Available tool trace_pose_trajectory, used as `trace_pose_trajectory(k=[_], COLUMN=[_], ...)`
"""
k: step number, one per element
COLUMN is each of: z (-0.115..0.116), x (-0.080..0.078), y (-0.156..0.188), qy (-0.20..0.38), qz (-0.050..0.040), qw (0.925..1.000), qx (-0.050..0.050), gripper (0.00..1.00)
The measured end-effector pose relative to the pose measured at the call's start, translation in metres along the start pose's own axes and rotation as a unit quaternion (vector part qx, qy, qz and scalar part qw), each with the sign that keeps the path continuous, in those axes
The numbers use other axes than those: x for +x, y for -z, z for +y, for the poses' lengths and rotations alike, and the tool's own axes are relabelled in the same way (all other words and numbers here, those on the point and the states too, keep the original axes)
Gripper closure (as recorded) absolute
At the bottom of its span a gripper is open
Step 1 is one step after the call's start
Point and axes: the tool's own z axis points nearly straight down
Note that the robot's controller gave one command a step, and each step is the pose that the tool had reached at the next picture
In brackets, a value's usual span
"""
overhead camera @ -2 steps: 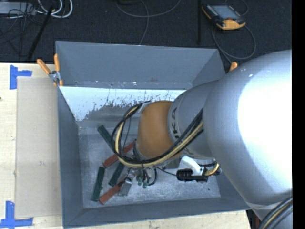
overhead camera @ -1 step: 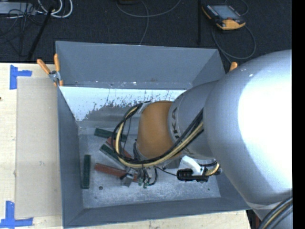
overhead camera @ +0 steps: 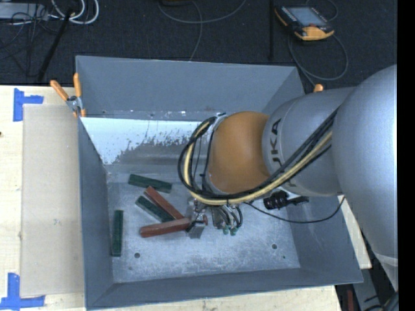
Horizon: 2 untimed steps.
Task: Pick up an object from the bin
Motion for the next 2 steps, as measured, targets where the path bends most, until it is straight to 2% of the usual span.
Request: trace_pose_trajectory(k=[1,2], z=[0.024,0.0], x=[-0.064,-0.059], y=[-0.005,0.086], qy=[0.137,0.146], qz=[0.0006,-0.0031], qw=[0.9906,0.9893], qx=[-0.001,0.0], gripper=[1.0,1.0])
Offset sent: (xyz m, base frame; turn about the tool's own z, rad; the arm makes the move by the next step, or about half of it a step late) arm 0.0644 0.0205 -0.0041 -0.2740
